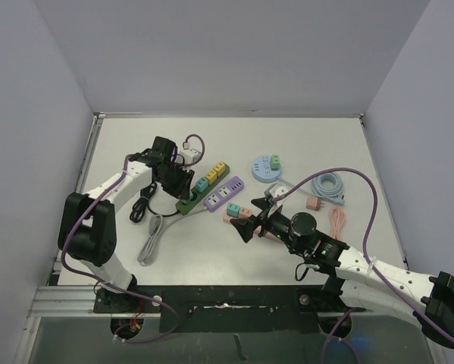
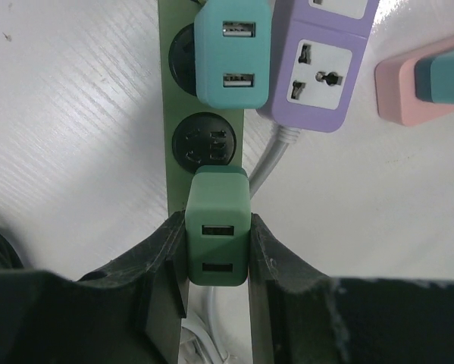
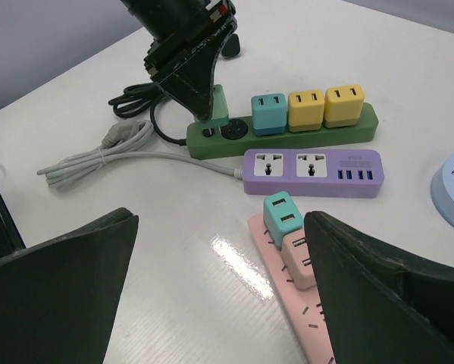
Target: Insert the plug
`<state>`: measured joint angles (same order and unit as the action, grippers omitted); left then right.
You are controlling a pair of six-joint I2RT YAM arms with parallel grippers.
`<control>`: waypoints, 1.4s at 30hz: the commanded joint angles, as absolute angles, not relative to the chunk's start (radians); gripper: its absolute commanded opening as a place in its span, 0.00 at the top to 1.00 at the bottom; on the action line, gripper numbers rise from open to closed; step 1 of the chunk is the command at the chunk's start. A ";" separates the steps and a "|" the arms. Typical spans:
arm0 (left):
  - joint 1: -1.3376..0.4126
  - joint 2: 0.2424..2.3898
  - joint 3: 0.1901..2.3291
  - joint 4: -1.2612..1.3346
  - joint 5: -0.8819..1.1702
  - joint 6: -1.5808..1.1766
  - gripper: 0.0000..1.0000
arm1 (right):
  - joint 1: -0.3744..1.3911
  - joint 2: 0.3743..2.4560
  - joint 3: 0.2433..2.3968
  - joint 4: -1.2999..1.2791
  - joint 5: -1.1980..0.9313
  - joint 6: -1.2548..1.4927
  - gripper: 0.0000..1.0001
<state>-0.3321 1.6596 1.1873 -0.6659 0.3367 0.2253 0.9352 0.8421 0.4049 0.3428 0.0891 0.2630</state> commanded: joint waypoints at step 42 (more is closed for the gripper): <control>-0.419 1.766 1.259 -0.655 0.155 0.070 1.00 | 0.925 0.832 0.392 0.362 0.135 0.272 0.04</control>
